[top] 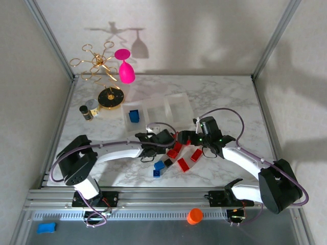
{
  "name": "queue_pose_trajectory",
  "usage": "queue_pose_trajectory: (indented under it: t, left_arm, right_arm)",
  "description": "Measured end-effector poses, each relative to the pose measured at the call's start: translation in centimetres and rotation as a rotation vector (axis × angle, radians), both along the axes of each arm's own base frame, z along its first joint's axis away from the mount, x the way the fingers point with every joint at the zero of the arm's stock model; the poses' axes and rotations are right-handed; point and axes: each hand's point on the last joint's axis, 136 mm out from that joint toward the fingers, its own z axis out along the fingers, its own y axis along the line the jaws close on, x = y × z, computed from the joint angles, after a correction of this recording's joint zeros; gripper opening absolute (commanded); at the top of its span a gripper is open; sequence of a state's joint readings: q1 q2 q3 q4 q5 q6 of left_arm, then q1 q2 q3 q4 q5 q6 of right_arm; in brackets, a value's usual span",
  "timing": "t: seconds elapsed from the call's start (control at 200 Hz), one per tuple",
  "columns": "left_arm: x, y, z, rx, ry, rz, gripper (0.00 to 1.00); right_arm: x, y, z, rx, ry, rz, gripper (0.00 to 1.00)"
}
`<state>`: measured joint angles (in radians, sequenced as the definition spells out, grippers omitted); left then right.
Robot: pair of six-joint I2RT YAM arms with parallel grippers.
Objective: Sort the legos into containers by color
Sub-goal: Pick up the lego from the middle-left of the table, then place the lego in the container.
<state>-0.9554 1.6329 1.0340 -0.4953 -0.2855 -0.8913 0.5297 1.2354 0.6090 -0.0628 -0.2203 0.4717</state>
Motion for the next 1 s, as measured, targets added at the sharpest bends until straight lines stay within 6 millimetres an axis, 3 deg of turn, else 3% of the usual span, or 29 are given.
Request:
queue_pose_trajectory:
  t: [0.175, 0.365, 0.506, 0.781, 1.001]
  left_arm:
    - [4.7, 3.5, 5.0, -0.013, -0.124, 0.104, 0.50]
    - [8.4, 8.0, 6.7, 0.018, -0.170, 0.201, 0.49]
    - [10.4, 9.4, 6.2, 0.048, -0.164, 0.220, 0.49]
    - [12.6, 10.1, 2.4, 0.114, -0.092, 0.203, 0.49]
    - [14.0, 10.2, 1.6, 0.126, -0.089, 0.203, 0.58]
  right_arm:
    - [1.5, 1.5, 2.7, 0.054, -0.073, 0.026, 0.99]
    - [2.0, 2.9, 3.9, 0.085, -0.104, 0.056, 0.99]
    - [1.9, 3.2, 4.0, 0.090, -0.108, 0.060, 0.99]
    - [2.0, 3.1, 4.0, 0.085, -0.111, 0.054, 0.99]
    - [2.2, 2.9, 4.0, 0.079, -0.116, 0.046, 0.99]
